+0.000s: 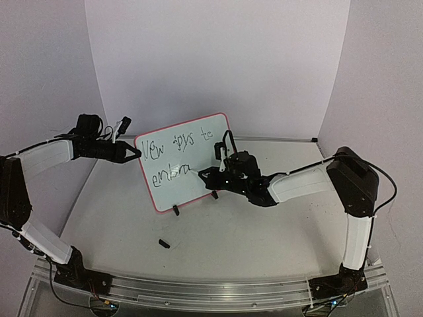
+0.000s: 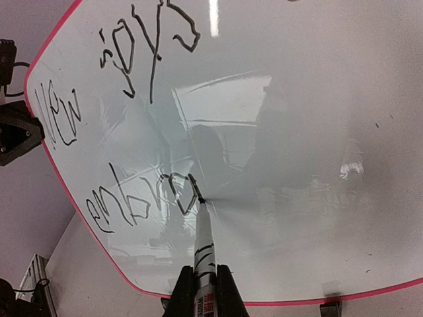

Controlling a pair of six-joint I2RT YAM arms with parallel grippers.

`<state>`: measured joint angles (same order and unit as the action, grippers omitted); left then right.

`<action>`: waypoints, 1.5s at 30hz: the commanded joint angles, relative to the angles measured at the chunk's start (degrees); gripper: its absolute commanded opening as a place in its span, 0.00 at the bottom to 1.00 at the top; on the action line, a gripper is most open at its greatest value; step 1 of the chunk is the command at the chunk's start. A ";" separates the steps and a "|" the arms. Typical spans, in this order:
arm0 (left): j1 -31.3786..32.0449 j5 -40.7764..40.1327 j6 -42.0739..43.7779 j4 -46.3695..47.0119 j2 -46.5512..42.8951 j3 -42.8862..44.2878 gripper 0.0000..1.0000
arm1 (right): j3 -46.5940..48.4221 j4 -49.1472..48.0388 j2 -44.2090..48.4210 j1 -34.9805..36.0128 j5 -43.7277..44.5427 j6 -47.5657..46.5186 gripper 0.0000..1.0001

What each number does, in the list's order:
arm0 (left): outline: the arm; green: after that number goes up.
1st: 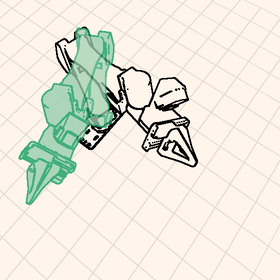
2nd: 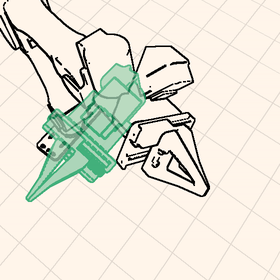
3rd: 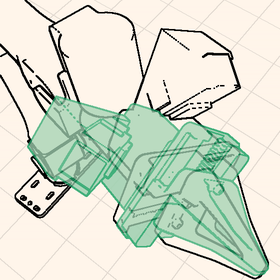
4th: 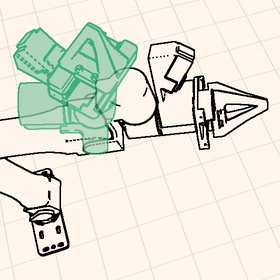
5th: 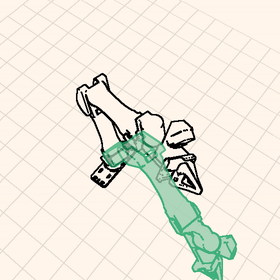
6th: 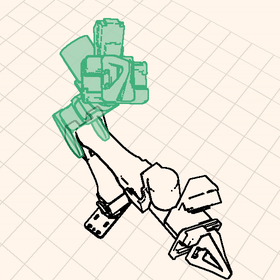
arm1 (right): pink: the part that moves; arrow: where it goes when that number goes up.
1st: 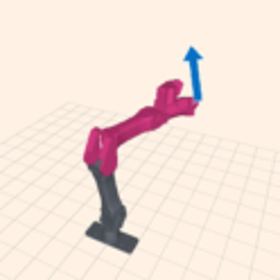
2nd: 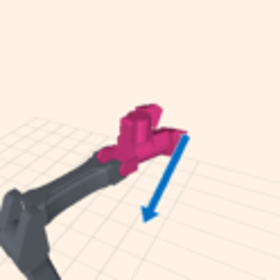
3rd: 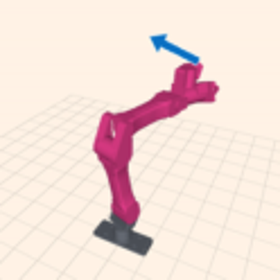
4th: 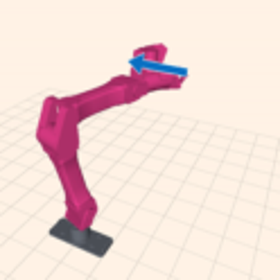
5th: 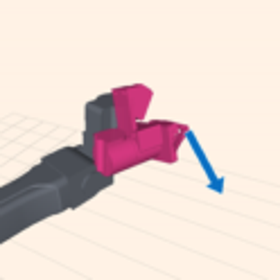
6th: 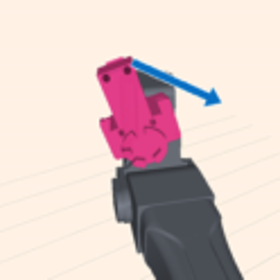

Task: Write a sentence on the whiteboard
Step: Write on the whiteboard with the whiteboard marker without the cap.

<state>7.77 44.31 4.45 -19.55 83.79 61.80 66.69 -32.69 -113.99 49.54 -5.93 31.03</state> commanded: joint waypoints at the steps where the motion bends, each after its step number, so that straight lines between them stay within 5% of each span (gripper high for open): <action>1: 0.73 -5.21 1.95 -4.71 1.82 0.19 0.00 | -1.21 0.95 -0.50 0.11 1.09 0.29 0.00; 28: 0.80 -5.29 1.92 -4.66 1.40 0.20 0.00 | -0.04 2.63 4.90 0.09 5.57 -3.51 0.00; 45: 1.05 -5.51 2.09 -4.71 1.03 0.09 0.00 | -5.15 2.05 14.76 -2.46 -10.24 -6.45 0.00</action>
<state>7.90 44.36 4.49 -19.53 83.77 61.80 61.34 -30.83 -99.20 48.76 -11.63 25.72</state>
